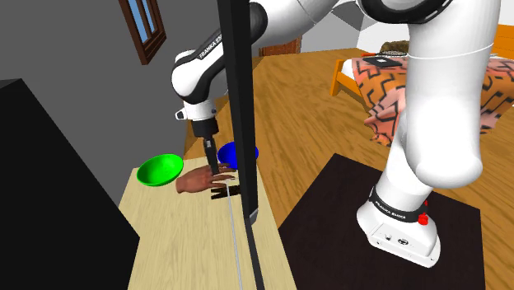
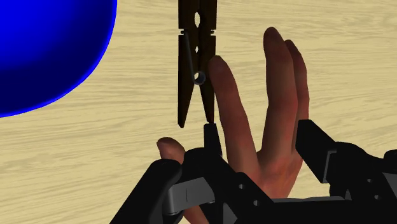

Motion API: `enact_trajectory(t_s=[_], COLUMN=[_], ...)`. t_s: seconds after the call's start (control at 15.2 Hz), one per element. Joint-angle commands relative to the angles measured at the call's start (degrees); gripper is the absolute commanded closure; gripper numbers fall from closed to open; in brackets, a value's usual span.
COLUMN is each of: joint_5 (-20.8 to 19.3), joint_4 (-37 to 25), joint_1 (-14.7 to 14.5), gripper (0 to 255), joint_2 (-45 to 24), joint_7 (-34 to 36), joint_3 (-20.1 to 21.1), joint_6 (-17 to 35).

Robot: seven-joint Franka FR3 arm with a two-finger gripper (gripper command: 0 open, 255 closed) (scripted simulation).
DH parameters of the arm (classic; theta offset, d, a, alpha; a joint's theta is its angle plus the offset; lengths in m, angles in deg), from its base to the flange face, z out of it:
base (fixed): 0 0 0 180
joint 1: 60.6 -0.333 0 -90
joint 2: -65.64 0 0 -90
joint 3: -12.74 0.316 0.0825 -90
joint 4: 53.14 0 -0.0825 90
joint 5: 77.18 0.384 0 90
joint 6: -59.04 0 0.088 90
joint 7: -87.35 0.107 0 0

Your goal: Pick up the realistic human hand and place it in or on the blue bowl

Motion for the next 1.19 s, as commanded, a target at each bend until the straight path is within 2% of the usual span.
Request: enact_trajectory(t_s=[0.0,0.33,1.12], joint_5=[-0.2,-0.5,-3.9], joint_4=[-0.5,-1.8,-4.8], joint_1=[0.0,0.1,9.2], gripper=[255,255,255], joint_2=[0.8,2.8,3.2], joint_7=[0.3,1.2,-12.0], joint_3=[0.0,-0.1,-6.9], joint_6=[-1.3,-4.4,-11.4])
